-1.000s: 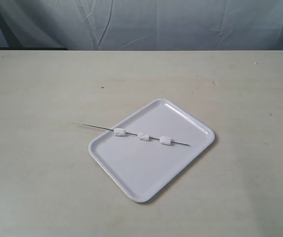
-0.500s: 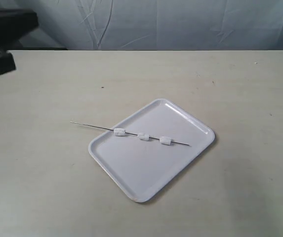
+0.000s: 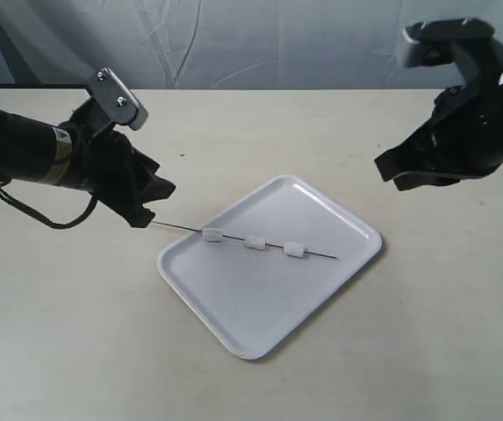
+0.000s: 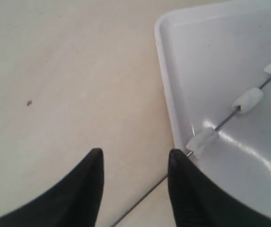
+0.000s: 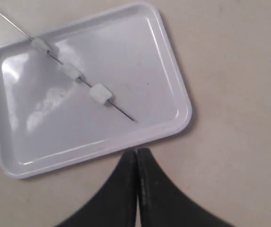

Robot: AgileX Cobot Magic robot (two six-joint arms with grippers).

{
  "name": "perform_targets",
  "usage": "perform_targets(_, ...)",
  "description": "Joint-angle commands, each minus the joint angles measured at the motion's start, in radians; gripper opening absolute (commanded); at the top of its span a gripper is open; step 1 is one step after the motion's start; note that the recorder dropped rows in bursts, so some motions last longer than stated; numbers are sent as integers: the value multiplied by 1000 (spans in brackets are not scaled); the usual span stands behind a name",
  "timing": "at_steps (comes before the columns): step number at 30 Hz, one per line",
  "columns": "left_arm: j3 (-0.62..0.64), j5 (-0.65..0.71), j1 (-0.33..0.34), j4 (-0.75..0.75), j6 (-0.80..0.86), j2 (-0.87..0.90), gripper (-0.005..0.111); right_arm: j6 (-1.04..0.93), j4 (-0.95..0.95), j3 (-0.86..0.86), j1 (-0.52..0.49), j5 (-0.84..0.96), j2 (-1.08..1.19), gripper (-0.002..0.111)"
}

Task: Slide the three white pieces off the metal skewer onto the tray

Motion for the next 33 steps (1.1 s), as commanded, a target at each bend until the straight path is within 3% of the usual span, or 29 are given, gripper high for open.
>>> perform_targets(1,-4,29,-7,-1,61,76,43,-12,8,-12,2,14,122,-1)
perform_targets(8,-38,-62,-8,-1,199,172,43,-15,8,-12,2,31,213,-1)
perform_targets(14,-59,-38,-8,-1,331,182,43,-24,8,-12,2,29,214,-1)
perform_targets(33,-44,-33,-6,-1,289,193,43,-33,29,-12,2,16,214,-1)
